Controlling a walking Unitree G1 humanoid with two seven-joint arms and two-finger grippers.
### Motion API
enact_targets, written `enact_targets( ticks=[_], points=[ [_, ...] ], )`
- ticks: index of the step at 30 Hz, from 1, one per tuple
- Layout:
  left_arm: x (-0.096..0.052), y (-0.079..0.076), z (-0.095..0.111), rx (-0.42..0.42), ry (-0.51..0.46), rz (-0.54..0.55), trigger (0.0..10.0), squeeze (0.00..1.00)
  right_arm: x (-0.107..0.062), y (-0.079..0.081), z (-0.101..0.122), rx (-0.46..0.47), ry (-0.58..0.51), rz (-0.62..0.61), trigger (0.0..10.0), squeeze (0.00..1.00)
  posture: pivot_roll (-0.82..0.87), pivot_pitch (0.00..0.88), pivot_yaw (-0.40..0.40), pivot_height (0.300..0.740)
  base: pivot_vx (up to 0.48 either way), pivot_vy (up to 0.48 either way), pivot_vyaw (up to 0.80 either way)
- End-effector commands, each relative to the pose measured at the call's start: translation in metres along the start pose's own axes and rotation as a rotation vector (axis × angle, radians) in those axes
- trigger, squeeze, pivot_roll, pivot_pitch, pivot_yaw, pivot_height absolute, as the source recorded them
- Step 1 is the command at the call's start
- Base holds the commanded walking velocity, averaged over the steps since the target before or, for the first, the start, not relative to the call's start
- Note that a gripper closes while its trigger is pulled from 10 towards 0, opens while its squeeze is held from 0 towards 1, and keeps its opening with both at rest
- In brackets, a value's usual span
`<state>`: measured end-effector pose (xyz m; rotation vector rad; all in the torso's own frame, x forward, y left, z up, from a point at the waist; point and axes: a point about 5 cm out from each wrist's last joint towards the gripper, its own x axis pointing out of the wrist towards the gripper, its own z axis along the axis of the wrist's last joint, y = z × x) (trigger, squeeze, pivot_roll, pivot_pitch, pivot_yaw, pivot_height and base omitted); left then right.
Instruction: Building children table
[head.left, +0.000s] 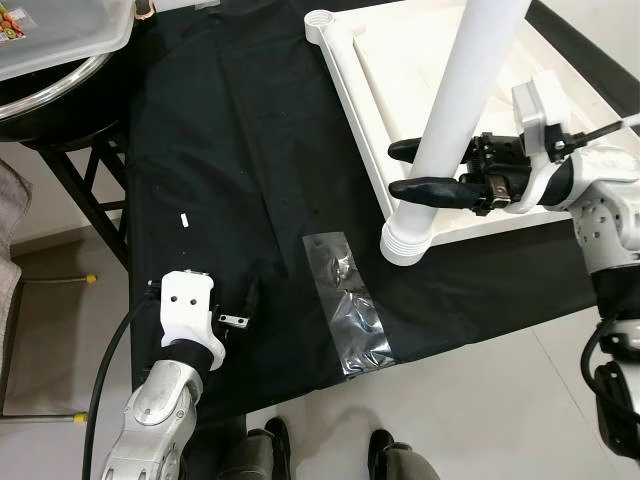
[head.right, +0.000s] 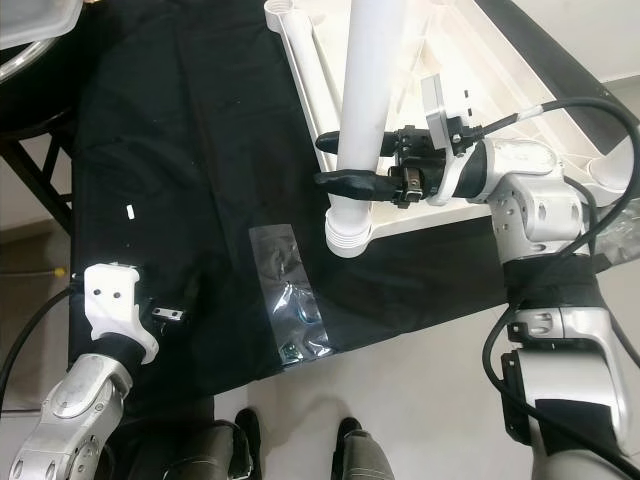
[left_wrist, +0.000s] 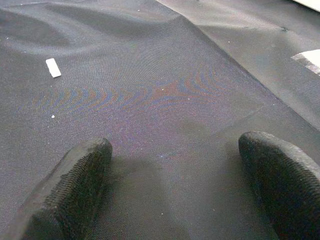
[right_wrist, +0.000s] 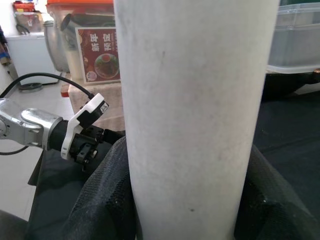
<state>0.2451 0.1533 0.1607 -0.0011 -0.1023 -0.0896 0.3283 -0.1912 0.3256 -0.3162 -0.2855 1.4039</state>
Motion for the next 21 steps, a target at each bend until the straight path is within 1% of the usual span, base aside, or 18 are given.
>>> enact_targets(
  ticks=[1, 6, 11, 19, 21],
  points=[
    [-0.0048, 0.0019, -0.0049, 0.003, 0.03, 0.013, 10.0, 0.0, -0.0048, -0.0007, -0.0099, 0.027, 0.047, -0.019, 10.0, 0.0, 0.08, 0.369, 0.042, 0.74, 0.0, 0.0, 0.0],
    [-0.0049, 0.0019, -0.005, 0.003, 0.03, 0.014, 10.0, 0.0, -0.0106, -0.0043, -0.0067, 0.017, 0.054, -0.044, 10.0, 0.0, 0.08, 0.368, 0.041, 0.74, 0.0, 0.0, 0.0],
    [-0.0049, 0.0021, -0.0052, 0.003, 0.031, 0.013, 10.0, 0.0, -0.0129, -0.0045, -0.0058, 0.015, 0.059, -0.049, 10.0, 0.0, 0.08, 0.368, 0.042, 0.74, 0.0, 0.0, 0.0],
    [-0.0049, 0.0022, -0.0052, 0.004, 0.031, 0.014, 10.0, 0.0, -0.0117, -0.0031, -0.0077, 0.024, 0.067, -0.036, 10.0, 0.0, 0.08, 0.368, 0.042, 0.74, 0.0, 0.0, 0.0],
    [-0.0047, 0.0021, -0.0054, 0.004, 0.032, 0.013, 10.0, 0.0, -0.0091, -0.0009, -0.0102, 0.036, 0.07, -0.012, 10.0, 0.0, 0.08, 0.367, 0.042, 0.74, 0.0, 0.0, 0.0]
  ],
)
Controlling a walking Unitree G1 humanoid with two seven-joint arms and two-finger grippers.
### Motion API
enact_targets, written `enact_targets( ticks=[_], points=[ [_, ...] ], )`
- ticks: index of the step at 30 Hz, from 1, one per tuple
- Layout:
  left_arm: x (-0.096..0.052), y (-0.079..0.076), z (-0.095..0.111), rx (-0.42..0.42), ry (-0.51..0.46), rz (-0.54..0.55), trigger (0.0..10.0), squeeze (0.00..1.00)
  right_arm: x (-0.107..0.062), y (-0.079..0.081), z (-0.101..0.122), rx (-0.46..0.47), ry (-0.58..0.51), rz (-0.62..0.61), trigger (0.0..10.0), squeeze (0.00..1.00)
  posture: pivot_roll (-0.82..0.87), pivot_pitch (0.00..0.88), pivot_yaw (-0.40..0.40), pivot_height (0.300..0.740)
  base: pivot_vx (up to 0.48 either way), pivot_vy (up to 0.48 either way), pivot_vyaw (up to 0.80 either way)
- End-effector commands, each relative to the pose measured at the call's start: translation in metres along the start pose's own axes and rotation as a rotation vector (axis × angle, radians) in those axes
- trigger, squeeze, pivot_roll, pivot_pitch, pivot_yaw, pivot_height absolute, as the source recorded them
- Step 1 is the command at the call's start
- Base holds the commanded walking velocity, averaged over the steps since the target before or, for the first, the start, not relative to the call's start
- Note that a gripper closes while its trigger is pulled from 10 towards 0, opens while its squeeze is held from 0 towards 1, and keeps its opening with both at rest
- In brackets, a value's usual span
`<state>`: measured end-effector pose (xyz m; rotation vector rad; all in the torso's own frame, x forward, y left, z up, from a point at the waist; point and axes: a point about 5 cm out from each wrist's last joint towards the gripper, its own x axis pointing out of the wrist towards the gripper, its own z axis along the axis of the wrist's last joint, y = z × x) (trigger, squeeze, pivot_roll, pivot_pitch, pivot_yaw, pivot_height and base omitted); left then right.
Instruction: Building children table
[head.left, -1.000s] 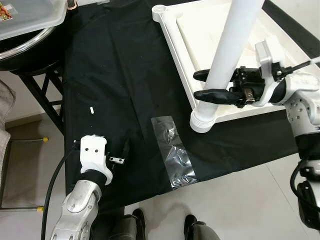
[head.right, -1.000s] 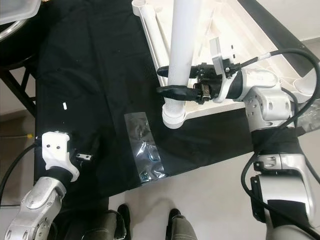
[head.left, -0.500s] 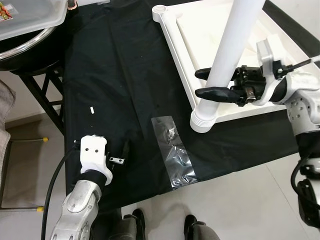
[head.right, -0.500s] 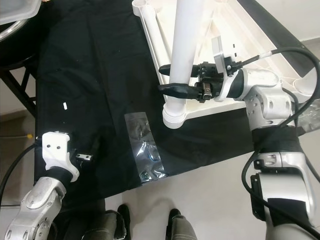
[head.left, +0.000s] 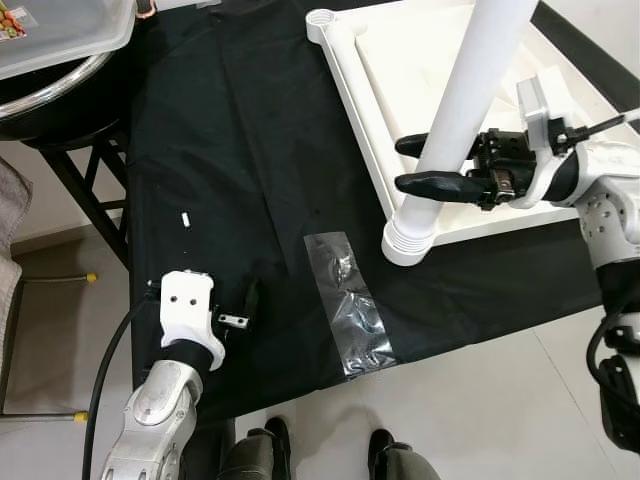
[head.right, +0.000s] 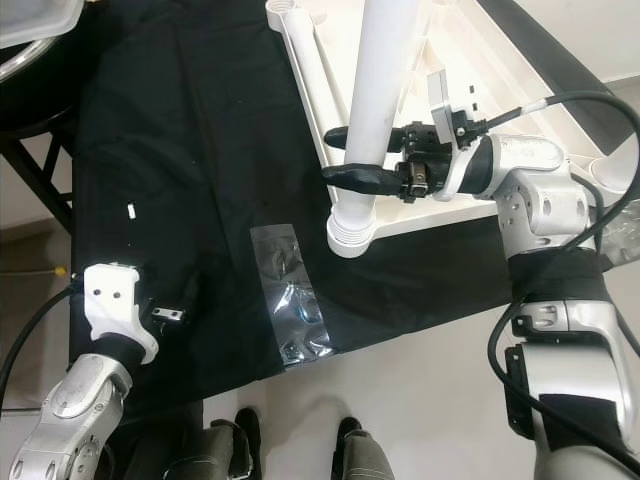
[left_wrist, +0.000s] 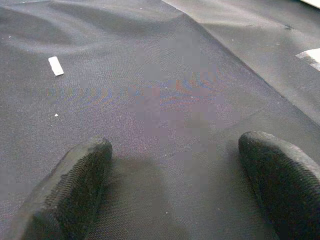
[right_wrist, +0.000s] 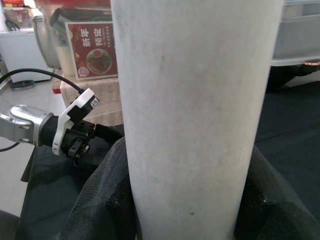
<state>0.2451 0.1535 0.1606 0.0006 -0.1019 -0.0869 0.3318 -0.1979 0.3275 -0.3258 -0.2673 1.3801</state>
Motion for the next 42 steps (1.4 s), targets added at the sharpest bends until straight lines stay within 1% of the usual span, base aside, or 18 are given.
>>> enact_targets(
  ticks=[1, 8, 11, 15, 21, 22, 26, 27, 28, 31, 33, 35, 39, 42],
  points=[
    [-0.005, 0.002, -0.005, 0.002, 0.031, 0.011, 10.0, 0.0, -0.003, 0.004, -0.01, 0.032, 0.048, 0.008, 10.0, 0.0, 0.08, 0.367, 0.042, 0.74, 0.0, 0.0, 0.0],
    [-0.004, 0.002, -0.005, 0.001, 0.031, 0.012, 10.0, 0.0, 0.006, 0.008, -0.021, 0.054, 0.066, 0.019, 10.0, 0.0, 0.07, 0.367, 0.039, 0.74, 0.0, 0.0, 0.0],
    [-0.004, 0.002, -0.005, 0.0, 0.031, 0.013, 10.0, 0.0, 0.013, 0.015, -0.03, 0.079, 0.071, 0.023, 10.0, 0.0, 0.07, 0.368, 0.04, 0.74, 0.0, 0.0, 0.0],
    [-0.004, 0.002, -0.005, -0.001, 0.031, 0.012, 10.0, 0.0, 0.013, 0.017, -0.033, 0.086, 0.071, 0.024, 10.0, 0.0, 0.07, 0.367, 0.04, 0.74, 0.0, 0.0, 0.0],
    [-0.004, 0.002, -0.006, -0.001, 0.033, 0.011, 10.0, 0.0, 0.01, 0.016, -0.035, 0.092, 0.082, -0.017, 10.0, 0.0, 0.07, 0.367, 0.042, 0.74, 0.0, 0.0, 0.0],
    [-0.004, 0.002, -0.006, -0.001, 0.033, 0.01, 10.0, 0.0, 0.01, 0.016, -0.036, 0.09, 0.087, -0.026, 10.0, 0.0, 0.07, 0.367, 0.042, 0.74, 0.0, 0.0, 0.0],
    [-0.004, 0.002, -0.006, 0.0, 0.034, 0.01, 10.0, 0.0, 0.008, 0.008, -0.043, 0.088, 0.13, -0.142, 10.0, 0.0, 0.07, 0.368, 0.042, 0.74, 0.0, 0.0, 0.0],
    [-0.004, 0.002, -0.006, 0.0, 0.034, 0.01, 10.0, 0.0, 0.008, 0.008, -0.043, 0.088, 0.13, -0.142, 10.0, 0.0, 0.07, 0.368, 0.042, 0.74, 0.0, 0.0, 0.0],
    [-0.004, 0.002, -0.006, 0.0, 0.034, 0.011, 10.0, 0.0, 0.007, 0.006, -0.045, 0.092, 0.139, -0.171, 10.0, 0.0, 0.07, 0.367, 0.044, 0.74, 0.0, 0.0, 0.0],
    [-0.004, 0.002, -0.006, 0.0, 0.035, 0.01, 10.0, 0.0, 0.008, 0.005, -0.046, 0.096, 0.145, -0.187, 10.0, 0.0, 0.07, 0.366, 0.043, 0.74, 0.0, 0.0, 0.0],
    [-0.004, 0.002, -0.006, -0.001, 0.035, 0.01, 10.0, 0.0, 0.007, 0.002, -0.047, 0.099, 0.157, -0.225, 10.0, 0.0, 0.07, 0.368, 0.043, 0.74, 0.0, 0.0, 0.0],
    [-0.004, 0.002, -0.006, -0.001, 0.035, 0.01, 10.0, 0.0, 0.007, 0.002, -0.047, 0.099, 0.157, -0.225, 10.0, 0.0, 0.07, 0.368, 0.043, 0.74, 0.0, 0.0, 0.0],
    [-0.004, 0.002, -0.006, -0.002, 0.036, 0.011, 10.0, 0.0, 0.006, -0.001, -0.051, 0.118, 0.167, -0.285, 10.0, 0.0, 0.07, 0.367, 0.041, 0.74, 0.0, 0.0, 0.0],
    [-0.004, 0.002, -0.006, -0.002, 0.036, 0.011, 10.0, 0.0, 0.007, -0.001, -0.052, 0.119, 0.169, -0.292, 10.0, 0.0, 0.07, 0.368, 0.041, 0.74, 0.0, 0.0, 0.0]
  ],
)
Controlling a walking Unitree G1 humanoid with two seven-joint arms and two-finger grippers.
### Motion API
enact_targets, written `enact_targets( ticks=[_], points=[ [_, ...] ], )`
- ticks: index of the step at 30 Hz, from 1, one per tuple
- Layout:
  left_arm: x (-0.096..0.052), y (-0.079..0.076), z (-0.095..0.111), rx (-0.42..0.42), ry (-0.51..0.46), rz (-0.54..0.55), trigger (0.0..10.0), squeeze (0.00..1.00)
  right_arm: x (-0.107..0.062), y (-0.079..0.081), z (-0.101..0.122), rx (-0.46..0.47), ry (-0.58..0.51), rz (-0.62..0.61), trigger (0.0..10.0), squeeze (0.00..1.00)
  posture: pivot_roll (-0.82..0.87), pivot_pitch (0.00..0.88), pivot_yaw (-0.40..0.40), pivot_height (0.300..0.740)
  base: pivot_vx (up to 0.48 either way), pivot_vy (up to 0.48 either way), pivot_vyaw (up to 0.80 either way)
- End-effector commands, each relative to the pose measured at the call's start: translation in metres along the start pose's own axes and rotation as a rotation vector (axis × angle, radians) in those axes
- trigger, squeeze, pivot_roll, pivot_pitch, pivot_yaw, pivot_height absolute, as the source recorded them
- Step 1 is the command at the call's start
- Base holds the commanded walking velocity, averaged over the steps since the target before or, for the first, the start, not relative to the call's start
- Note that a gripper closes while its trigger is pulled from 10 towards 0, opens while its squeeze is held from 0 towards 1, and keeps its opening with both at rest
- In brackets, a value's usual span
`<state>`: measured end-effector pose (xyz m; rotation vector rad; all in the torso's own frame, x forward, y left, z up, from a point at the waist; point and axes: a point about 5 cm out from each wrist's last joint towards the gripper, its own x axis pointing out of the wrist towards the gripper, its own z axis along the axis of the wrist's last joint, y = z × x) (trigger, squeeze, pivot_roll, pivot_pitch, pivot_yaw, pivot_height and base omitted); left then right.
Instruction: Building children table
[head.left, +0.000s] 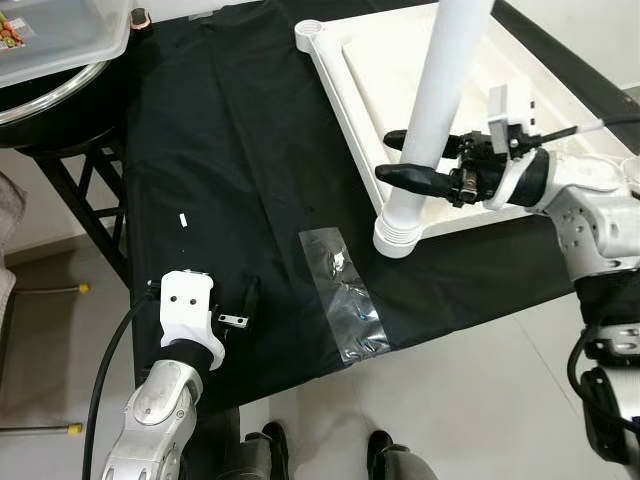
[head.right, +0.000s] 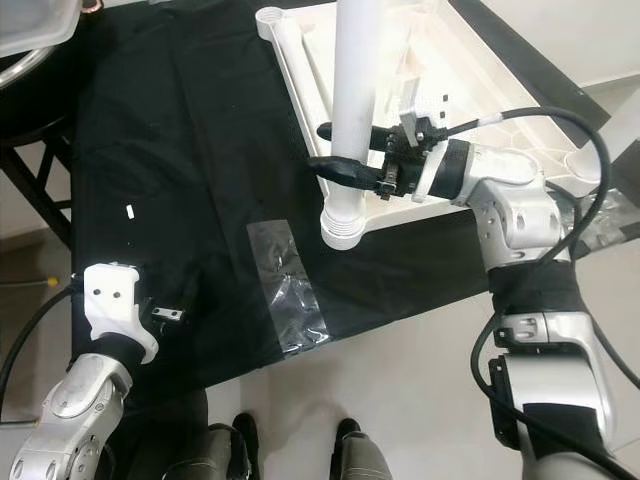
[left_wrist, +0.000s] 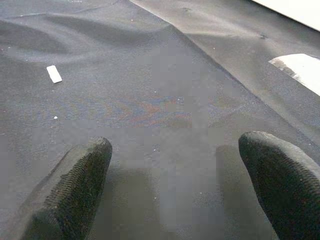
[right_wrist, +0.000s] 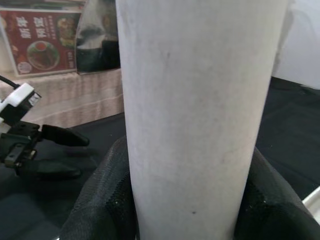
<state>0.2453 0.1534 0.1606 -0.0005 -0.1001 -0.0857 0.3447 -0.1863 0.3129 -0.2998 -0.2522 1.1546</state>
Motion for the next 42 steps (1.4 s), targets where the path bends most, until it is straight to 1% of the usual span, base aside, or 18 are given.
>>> enact_targets(
  ticks=[1, 2, 3, 5, 7, 10, 14, 17, 20, 22, 23, 24, 26, 33, 37, 40, 41, 42],
  points=[
    [-0.004, 0.002, -0.006, -0.001, 0.034, 0.01, 10.0, 0.0, -0.005, 0.002, -0.036, 0.093, 0.142, -0.083, 10.0, 0.0, 0.07, 0.368, 0.041, 0.74, 0.0, 0.0, 0.0],
    [-0.004, 0.002, -0.006, -0.001, 0.035, 0.01, 10.0, 0.0, -0.004, 0.002, -0.038, 0.096, 0.144, -0.127, 10.0, 0.0, 0.07, 0.367, 0.04, 0.74, 0.0, 0.0, 0.0],
    [-0.004, 0.002, -0.006, -0.001, 0.035, 0.01, 10.0, 0.0, -0.004, 0.002, -0.038, 0.096, 0.144, -0.127, 10.0, 0.0, 0.07, 0.367, 0.04, 0.74, 0.0, 0.0, 0.0],
    [-0.004, 0.002, -0.006, -0.001, 0.035, 0.011, 10.0, 0.0, 0.0, 0.005, -0.043, 0.086, 0.149, -0.191, 10.0, 0.0, 0.07, 0.367, 0.04, 0.74, 0.0, 0.0, 0.0],
    [-0.004, 0.002, -0.006, -0.001, 0.035, 0.011, 10.0, 0.0, 0.001, 0.007, -0.042, 0.085, 0.14, -0.201, 10.0, 0.0, 0.07, 0.366, 0.041, 0.74, 0.0, 0.0, 0.0],
    [-0.004, 0.003, -0.006, 0.0, 0.035, 0.012, 10.0, 0.0, 0.005, 0.011, -0.039, 0.076, 0.115, -0.233, 10.0, 0.0, 0.07, 0.366, 0.041, 0.74, 0.0, 0.0, 0.0],
    [-0.003, 0.003, -0.007, 0.0, 0.036, 0.011, 10.0, 0.0, 0.011, 0.018, -0.029, 0.086, 0.06, -0.294, 10.0, 0.0, 0.06, 0.365, 0.043, 0.74, 0.0, 0.0, 0.0],
    [-0.003, 0.003, -0.007, 0.0, 0.037, 0.011, 10.0, 0.0, 0.014, 0.02, -0.025, 0.09, 0.044, -0.318, 10.0, 0.0, 0.06, 0.363, 0.042, 0.74, 0.0, 0.0, 0.0],
    [-0.003, 0.003, -0.007, 0.001, 0.038, 0.011, 10.0, 0.0, 0.02, 0.022, -0.02, 0.111, 0.008, -0.405, 10.0, 0.0, 0.06, 0.362, 0.042, 0.74, 0.0, 0.0, 0.0],
    [-0.003, 0.004, -0.007, 0.001, 0.038, 0.012, 10.0, 0.0, 0.021, 0.023, -0.02, 0.119, 0.005, -0.426, 10.0, 0.0, 0.06, 0.362, 0.042, 0.74, 0.0, 0.0, 0.0],
    [-0.003, 0.004, -0.007, 0.002, 0.038, 0.013, 10.0, 0.0, 0.023, 0.027, -0.019, 0.121, 0.002, -0.444, 10.0, 0.0, 0.07, 0.36, 0.04, 0.74, 0.0, 0.0, 0.0],
    [-0.003, 0.004, -0.007, 0.002, 0.038, 0.015, 10.0, 0.0, 0.027, 0.034, -0.018, 0.124, -0.001, -0.466, 10.0, 0.0, 0.06, 0.359, 0.041, 0.74, 0.0, 0.0, 0.0],
    [-0.003, 0.004, -0.007, 0.003, 0.038, 0.016, 10.0, 0.0, 0.029, 0.038, -0.018, 0.126, -0.002, -0.473, 10.0, 0.0, 0.06, 0.36, 0.041, 0.74, 0.0, 0.0, 0.0],
    [-0.002, 0.005, -0.008, 0.001, 0.039, 0.013, 10.0, 0.0, 0.04, 0.06, -0.023, 0.151, 0.03, -0.505, 10.0, 0.0, 0.05, 0.356, 0.047, 0.74, 0.0, 0.0, 0.0],
    [-0.001, 0.005, -0.008, 0.0, 0.04, 0.012, 10.0, 0.0, 0.042, 0.063, -0.024, 0.153, 0.04, -0.501, 10.0, 0.0, 0.05, 0.355, 0.046, 0.74, 0.0, 0.0, 0.0],
    [-0.001, 0.004, -0.008, -0.001, 0.039, 0.013, 10.0, 0.0, 0.044, 0.066, -0.022, 0.134, 0.05, -0.485, 10.0, 0.0, 0.05, 0.353, 0.042, 0.74, 0.0, 0.0, 0.0],
    [-0.001, 0.004, -0.008, -0.003, 0.038, 0.015, 10.0, 0.0, 0.046, 0.067, -0.016, 0.099, 0.04, -0.447, 10.0, 0.0, 0.05, 0.351, 0.039, 0.74, 0.0, 0.0, 0.0],
    [-0.001, 0.004, -0.008, -0.003, 0.038, 0.015, 10.0, 0.0, 0.046, 0.067, -0.016, 0.099, 0.04, -0.447, 10.0, 0.0, 0.05, 0.351, 0.039, 0.74, 0.0, 0.0, 0.0]
  ],
)
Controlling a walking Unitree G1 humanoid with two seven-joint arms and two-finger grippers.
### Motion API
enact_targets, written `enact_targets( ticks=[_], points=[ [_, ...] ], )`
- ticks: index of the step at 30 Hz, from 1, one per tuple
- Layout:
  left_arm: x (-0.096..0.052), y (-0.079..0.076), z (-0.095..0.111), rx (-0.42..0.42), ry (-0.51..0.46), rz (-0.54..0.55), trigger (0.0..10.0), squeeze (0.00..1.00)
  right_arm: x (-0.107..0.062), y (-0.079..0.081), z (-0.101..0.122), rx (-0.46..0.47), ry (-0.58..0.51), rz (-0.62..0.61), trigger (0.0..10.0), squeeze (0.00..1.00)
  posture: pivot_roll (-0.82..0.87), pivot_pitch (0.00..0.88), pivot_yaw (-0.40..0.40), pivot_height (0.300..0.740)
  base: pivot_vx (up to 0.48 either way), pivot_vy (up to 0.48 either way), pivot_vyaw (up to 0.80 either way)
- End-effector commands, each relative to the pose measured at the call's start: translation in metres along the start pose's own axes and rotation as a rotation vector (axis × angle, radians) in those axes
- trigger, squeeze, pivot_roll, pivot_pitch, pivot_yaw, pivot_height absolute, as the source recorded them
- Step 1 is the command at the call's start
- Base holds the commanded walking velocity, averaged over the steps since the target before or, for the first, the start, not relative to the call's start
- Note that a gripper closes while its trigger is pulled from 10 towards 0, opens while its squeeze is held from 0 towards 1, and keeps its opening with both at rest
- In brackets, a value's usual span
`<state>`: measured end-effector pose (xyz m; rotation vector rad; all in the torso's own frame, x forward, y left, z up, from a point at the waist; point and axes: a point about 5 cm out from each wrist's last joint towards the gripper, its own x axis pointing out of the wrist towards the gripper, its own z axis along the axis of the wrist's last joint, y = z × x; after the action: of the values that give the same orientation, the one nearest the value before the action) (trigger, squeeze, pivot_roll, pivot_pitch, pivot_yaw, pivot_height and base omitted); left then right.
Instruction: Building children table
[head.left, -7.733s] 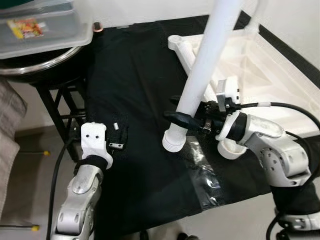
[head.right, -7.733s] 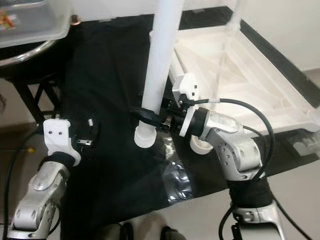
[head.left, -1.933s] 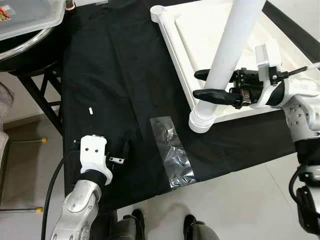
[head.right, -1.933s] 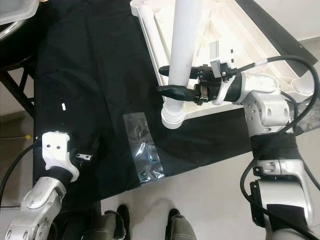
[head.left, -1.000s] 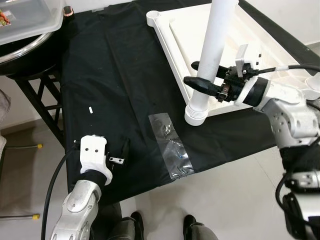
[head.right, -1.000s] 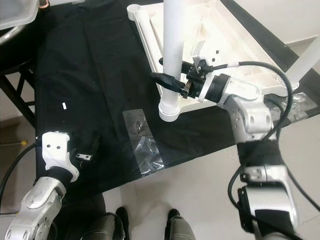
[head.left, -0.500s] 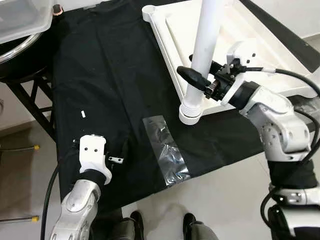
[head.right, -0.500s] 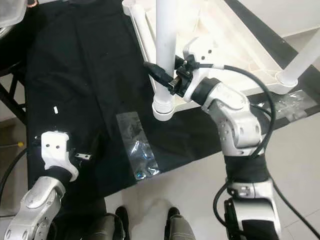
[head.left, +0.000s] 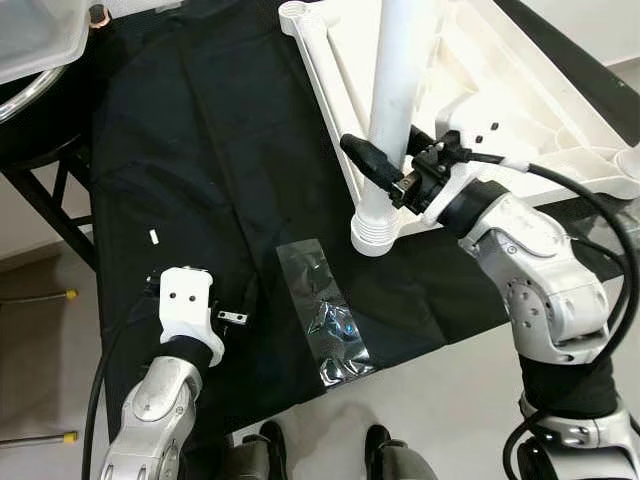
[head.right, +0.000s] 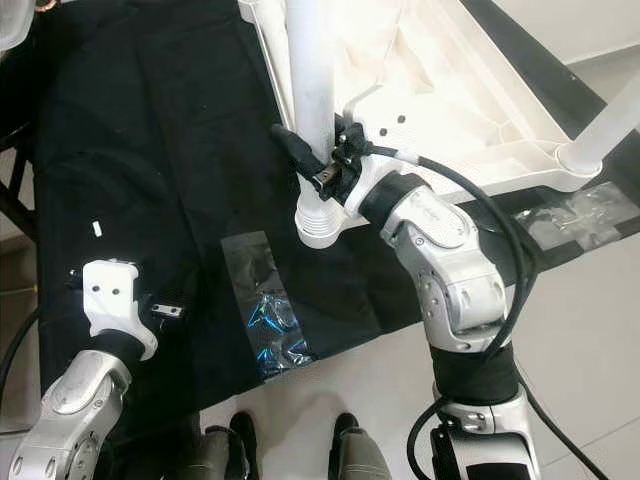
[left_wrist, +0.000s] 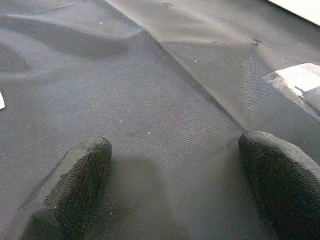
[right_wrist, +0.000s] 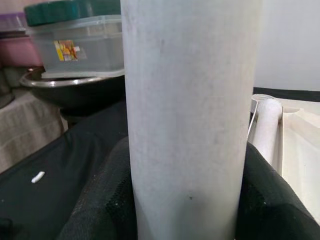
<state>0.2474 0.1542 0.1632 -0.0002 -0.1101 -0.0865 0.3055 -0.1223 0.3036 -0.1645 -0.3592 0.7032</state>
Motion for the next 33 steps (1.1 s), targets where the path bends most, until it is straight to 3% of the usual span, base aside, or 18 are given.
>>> enact_targets(
  ticks=[1, 7, 12, 16, 20, 27, 33],
  points=[
    [-0.003, 0.003, -0.011, -0.005, 0.048, 0.017, 10.0, 0.0, -0.001, 0.007, -0.017, 0.008, 0.089, 0.107, 10.0, 0.0, 0.05, 0.35, 0.036, 0.74, 0.0, 0.0, 0.0],
    [-0.002, 0.002, -0.011, -0.009, 0.047, 0.017, 10.0, 0.0, -0.005, 0.009, 0.002, -0.033, 0.023, 0.306, 10.0, 0.0, 0.05, 0.348, 0.032, 0.74, 0.0, 0.0, 0.0],
    [-0.002, 0.001, -0.011, -0.011, 0.046, 0.018, 10.0, 0.0, -0.013, -0.004, 0.0, -0.009, 0.021, 0.399, 10.0, 0.0, 0.05, 0.347, 0.028, 0.74, 0.0, 0.0, 0.0],
    [-0.002, 0.001, -0.011, -0.011, 0.046, 0.019, 10.0, 0.0, -0.015, -0.008, -0.003, 0.0, 0.026, 0.41, 10.0, 0.0, 0.05, 0.347, 0.028, 0.74, 0.0, 0.0, 0.0],
    [-0.003, 0.001, -0.012, -0.011, 0.046, 0.021, 10.0, 0.0, -0.018, -0.018, -0.008, 0.092, -0.002, 0.373, 10.0, 0.0, 0.05, 0.343, 0.027, 0.74, 0.0, 0.0, 0.0],
    [-0.003, 0.001, -0.011, -0.011, 0.045, 0.02, 10.0, 0.0, -0.025, -0.011, -0.024, 0.169, -0.001, 0.362, 10.0, 0.0, 0.06, 0.344, 0.03, 0.74, 0.0, 0.0, 0.0],
    [-0.002, 0.001, -0.011, -0.014, 0.044, 0.02, 10.0, 0.0, -0.025, -0.009, -0.026, 0.165, 0.02, 0.379, 10.0, 0.0, 0.05, 0.348, 0.034, 0.74, 0.0, 0.0, 0.0]
  ],
)
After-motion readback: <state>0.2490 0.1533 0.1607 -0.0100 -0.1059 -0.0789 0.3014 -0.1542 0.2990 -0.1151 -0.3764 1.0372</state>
